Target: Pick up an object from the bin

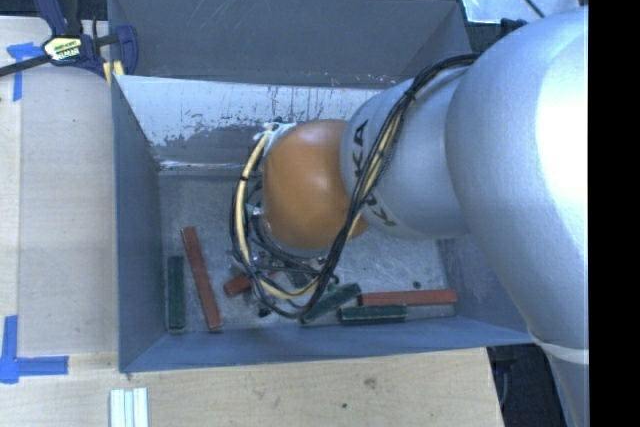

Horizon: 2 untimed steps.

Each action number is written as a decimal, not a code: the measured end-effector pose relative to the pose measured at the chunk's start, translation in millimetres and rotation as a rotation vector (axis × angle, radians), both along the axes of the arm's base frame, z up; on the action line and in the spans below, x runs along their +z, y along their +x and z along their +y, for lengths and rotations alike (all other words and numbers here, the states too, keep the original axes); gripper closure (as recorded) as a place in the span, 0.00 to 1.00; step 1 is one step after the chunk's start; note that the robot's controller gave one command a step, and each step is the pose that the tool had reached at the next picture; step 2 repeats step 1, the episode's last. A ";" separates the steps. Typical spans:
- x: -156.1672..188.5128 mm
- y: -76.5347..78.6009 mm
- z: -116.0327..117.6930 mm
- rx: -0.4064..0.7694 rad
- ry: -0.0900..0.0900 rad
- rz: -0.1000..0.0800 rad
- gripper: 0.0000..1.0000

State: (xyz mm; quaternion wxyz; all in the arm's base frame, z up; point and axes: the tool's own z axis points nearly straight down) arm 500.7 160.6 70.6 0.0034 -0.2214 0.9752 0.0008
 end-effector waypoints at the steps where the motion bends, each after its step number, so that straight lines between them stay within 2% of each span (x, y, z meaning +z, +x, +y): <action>1: 177.4 31.0 -19.1 -0.089 0.000 -0.005 1.00; 2: 177.4 31.0 -19.1 -0.089 0.000 -0.005 1.00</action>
Offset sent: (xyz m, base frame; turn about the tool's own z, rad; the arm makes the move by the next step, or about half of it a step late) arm 0.0282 -0.0186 0.1720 0.0893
